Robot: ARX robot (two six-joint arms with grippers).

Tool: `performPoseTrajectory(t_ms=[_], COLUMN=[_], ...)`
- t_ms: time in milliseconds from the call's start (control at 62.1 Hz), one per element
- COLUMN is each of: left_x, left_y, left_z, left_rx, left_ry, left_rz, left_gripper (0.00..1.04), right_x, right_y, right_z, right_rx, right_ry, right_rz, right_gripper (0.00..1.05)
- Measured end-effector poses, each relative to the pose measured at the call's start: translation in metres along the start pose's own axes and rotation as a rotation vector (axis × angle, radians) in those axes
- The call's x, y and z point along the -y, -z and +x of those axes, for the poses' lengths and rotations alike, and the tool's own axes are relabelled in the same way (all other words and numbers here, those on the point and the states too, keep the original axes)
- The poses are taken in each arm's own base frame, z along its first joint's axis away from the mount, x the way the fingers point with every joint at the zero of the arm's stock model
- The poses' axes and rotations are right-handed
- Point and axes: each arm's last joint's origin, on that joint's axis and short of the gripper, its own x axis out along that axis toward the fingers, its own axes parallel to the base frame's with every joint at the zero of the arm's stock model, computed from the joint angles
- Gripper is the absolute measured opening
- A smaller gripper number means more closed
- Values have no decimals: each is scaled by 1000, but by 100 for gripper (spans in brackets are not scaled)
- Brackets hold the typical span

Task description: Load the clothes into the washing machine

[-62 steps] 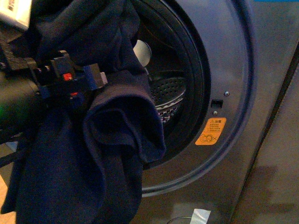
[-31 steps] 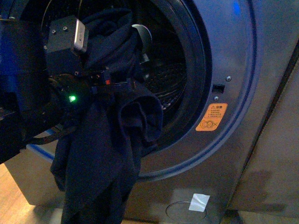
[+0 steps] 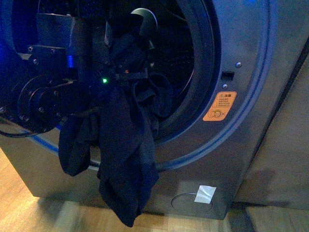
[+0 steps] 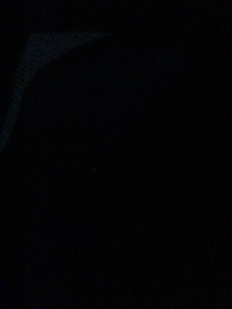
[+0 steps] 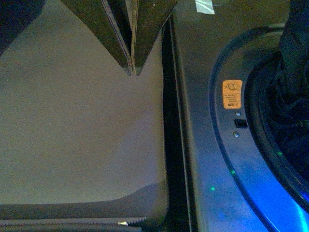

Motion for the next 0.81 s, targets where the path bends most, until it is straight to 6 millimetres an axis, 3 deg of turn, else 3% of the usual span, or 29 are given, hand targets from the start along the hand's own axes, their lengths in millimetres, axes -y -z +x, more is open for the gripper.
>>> performPoseTrajectory(t_ms=[354,805], left_x=[0,-16], left_y=[-9,-41], left_z=[57,100], left_rx=[-24,11], left_ry=[-66,-264], left_rz=[20,169], left_gripper=[15,15], right_x=[0,0], right_y=[3,3], right_z=[-11,-11], right_rx=[-4,-4], right_ry=[0,0], right_rz=[0,0], right_gripper=[2,2])
